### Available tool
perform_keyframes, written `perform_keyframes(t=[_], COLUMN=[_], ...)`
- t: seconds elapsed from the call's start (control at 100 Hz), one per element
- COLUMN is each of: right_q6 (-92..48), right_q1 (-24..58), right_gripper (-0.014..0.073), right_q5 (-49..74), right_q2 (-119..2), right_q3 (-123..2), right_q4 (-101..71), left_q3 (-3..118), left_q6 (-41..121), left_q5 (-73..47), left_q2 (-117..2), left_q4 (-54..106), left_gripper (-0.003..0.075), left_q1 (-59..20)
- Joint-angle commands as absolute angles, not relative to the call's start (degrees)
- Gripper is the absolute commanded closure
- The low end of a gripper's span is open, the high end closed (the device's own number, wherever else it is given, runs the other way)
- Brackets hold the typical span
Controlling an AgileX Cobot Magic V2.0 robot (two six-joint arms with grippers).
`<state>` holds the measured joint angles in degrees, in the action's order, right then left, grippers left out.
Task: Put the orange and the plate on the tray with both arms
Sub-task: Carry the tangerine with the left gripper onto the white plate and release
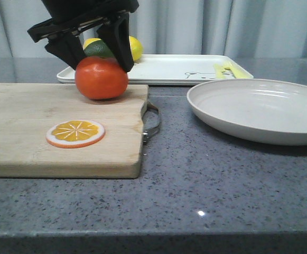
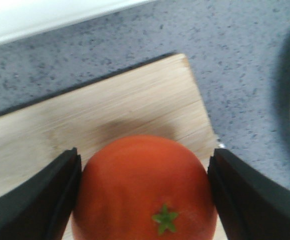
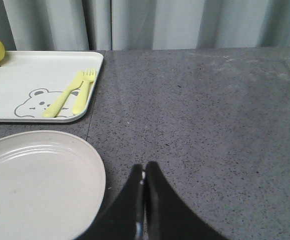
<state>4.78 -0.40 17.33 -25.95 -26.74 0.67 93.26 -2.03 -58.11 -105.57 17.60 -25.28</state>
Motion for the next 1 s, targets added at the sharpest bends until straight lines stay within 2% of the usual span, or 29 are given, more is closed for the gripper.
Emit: perform_keyframes(t=[0.0, 0.38, 0.71, 0.99], right_q6=[4.48, 4.48, 4.48, 4.48], right_q1=[-0.61, -0.61, -0.61, -0.61], right_gripper=[0.0650, 0.0650, 0.0650, 0.0650], right_q5=[12.93, 12.93, 12.93, 12.93], right_q2=[-26.59, -26.59, -26.59, -26.59], right_q3=[-28.68, -28.68, -28.68, -28.68], right_q4=[1.10, 1.10, 1.10, 1.10], left_q3=[95.30, 102.84, 114.58, 123.42], left_q6=[-0.86, 0.94, 0.94, 0.94], left_q5=[-55.95, -53.59, -53.91, -54.52], left_q2=[-102.66, -104.06, -114.24, -121.69], left_q4=[22.33, 24.25, 24.13, 24.00], left_gripper=[0.0352, 0.0352, 0.0352, 0.0352], left_q1=[-25.72, -32.46, -42.41, -46.32])
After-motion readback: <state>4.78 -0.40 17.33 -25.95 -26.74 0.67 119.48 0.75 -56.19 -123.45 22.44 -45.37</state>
